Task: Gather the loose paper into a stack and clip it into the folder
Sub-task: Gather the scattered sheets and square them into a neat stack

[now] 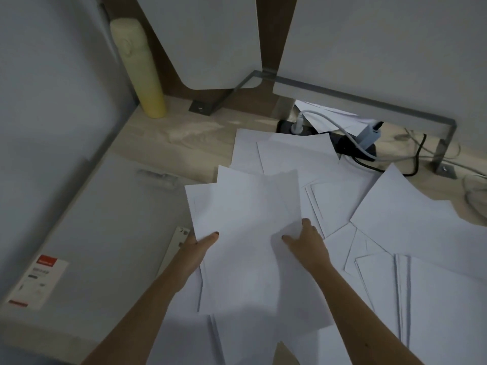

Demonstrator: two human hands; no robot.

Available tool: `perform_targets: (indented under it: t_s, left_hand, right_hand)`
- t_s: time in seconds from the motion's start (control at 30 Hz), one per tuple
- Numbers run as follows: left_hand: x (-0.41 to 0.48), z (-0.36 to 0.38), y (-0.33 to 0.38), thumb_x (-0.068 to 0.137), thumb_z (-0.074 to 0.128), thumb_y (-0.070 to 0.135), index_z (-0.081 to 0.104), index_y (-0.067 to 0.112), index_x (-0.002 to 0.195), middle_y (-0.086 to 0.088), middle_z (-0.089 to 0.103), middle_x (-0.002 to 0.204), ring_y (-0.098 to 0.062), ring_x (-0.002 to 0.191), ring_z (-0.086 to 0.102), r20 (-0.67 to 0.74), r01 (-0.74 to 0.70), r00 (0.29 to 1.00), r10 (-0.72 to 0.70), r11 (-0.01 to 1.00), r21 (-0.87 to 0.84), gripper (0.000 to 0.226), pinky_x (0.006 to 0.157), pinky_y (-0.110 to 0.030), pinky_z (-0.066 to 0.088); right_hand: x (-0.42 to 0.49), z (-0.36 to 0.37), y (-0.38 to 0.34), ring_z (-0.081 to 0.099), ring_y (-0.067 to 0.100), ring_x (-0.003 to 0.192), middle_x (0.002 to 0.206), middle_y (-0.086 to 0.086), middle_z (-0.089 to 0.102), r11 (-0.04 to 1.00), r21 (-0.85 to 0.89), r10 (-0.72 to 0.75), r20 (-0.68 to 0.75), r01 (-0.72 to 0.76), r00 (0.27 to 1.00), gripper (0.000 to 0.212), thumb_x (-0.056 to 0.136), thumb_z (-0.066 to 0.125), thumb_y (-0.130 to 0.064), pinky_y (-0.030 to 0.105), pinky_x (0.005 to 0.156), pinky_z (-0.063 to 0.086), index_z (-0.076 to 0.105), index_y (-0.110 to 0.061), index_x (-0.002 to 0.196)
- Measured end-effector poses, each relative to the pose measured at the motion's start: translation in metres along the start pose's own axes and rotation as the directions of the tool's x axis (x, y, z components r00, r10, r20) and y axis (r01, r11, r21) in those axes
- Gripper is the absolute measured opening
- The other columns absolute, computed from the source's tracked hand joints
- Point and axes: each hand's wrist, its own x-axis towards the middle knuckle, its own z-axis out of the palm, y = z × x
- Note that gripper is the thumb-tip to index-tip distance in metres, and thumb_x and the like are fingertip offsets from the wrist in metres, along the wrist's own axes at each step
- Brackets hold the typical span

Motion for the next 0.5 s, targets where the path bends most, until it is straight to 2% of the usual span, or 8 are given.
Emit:
perform_targets:
  t_s: [0.07,0.1,0.17,0.23,0.3,0.37,0.4,0.5]
  left_hand:
    - [-0.001,-0.002,-0.001,0.092,0.056,0.017,0.050,0.014,0.129,0.000,0.058,0.116,-0.017,0.108,0.054,-0.006,0.009,1.000,-0.009,1.000,0.010,0.038,0.097,-0.027,0.036]
    - [-0.002,-0.003,-0.002,0.091,0.056,0.017,0.050,0.012,0.129,-0.003,0.059,0.119,-0.019,0.110,0.055,-0.004,0.018,1.000,-0.018,1.000,0.009,0.039,0.099,-0.029,0.038]
    - [-0.004,-0.003,-0.001,0.090,0.057,0.015,0.050,0.010,0.129,-0.006,0.059,0.123,-0.023,0.114,0.055,-0.005,0.025,1.000,-0.025,1.000,0.007,0.040,0.101,-0.032,0.038]
    - [-0.005,-0.003,-0.002,0.090,0.057,0.012,0.049,0.008,0.130,-0.007,0.058,0.122,-0.022,0.111,0.055,0.002,0.027,1.000,-0.027,1.000,0.014,0.040,0.097,-0.031,0.039]
    - [-0.009,-0.003,-0.002,0.090,0.056,0.006,0.049,0.006,0.128,-0.009,0.059,0.120,-0.021,0.108,0.055,0.031,0.022,0.999,-0.023,0.999,0.044,0.039,0.092,-0.027,0.042]
    - [-0.016,-0.006,-0.004,0.089,0.055,0.002,0.052,0.005,0.123,-0.006,0.061,0.116,-0.019,0.106,0.058,0.089,0.008,0.996,-0.019,0.992,0.122,0.034,0.084,-0.018,0.047]
    - [-0.020,-0.009,-0.006,0.089,0.056,0.003,0.054,0.006,0.120,-0.006,0.063,0.116,-0.019,0.104,0.060,0.117,0.018,0.992,-0.039,0.985,0.171,0.031,0.083,-0.018,0.050]
    - [-0.033,-0.014,-0.016,0.090,0.053,-0.001,0.050,0.005,0.126,-0.014,0.060,0.123,-0.029,0.106,0.060,0.163,0.045,0.982,-0.099,0.952,0.303,0.037,0.090,-0.035,0.049]
  right_hand:
    - [-0.003,0.001,0.002,0.054,0.031,0.106,0.119,0.013,0.055,0.997,0.034,0.067,0.028,-0.068,0.997,0.051,0.087,0.057,-0.026,0.036,0.081,0.044,0.037,-0.006,0.129]
    - [-0.005,0.001,0.004,0.056,0.028,0.100,0.115,0.012,0.058,0.996,0.042,0.079,0.040,-0.081,0.996,0.047,0.087,0.058,-0.026,0.034,0.077,0.044,0.041,-0.007,0.126]
    - [-0.010,0.002,0.008,0.056,0.023,0.085,0.103,0.010,0.064,0.999,0.022,0.032,0.061,-0.034,0.998,0.033,0.086,0.057,-0.025,0.029,0.071,0.043,0.055,-0.007,0.114]
    - [-0.016,0.004,0.012,0.055,0.022,0.076,0.093,0.012,0.066,0.997,0.074,-0.036,0.058,0.032,0.998,0.021,0.086,0.055,-0.022,0.030,0.068,0.042,0.060,-0.006,0.100]
    - [-0.022,0.002,0.013,0.057,0.027,0.076,0.086,0.013,0.064,0.984,0.153,-0.093,-0.009,0.093,0.996,0.016,0.089,0.052,-0.019,0.032,0.069,0.044,0.057,-0.005,0.095]
    - [-0.025,-0.007,0.016,0.060,0.031,0.082,0.086,0.014,0.064,0.959,0.256,-0.088,-0.135,0.120,0.987,0.015,0.091,0.050,-0.016,0.036,0.075,0.048,0.056,-0.005,0.100]
    - [-0.025,-0.014,0.018,0.061,0.031,0.083,0.086,0.013,0.063,0.946,0.297,-0.074,-0.191,0.130,0.979,0.015,0.092,0.050,-0.015,0.037,0.076,0.048,0.056,-0.005,0.101]
    - [-0.027,-0.035,0.032,0.061,0.032,0.082,0.088,0.012,0.065,0.909,0.391,-0.035,-0.270,0.143,0.962,0.012,0.092,0.048,-0.012,0.039,0.075,0.049,0.056,-0.010,0.101]
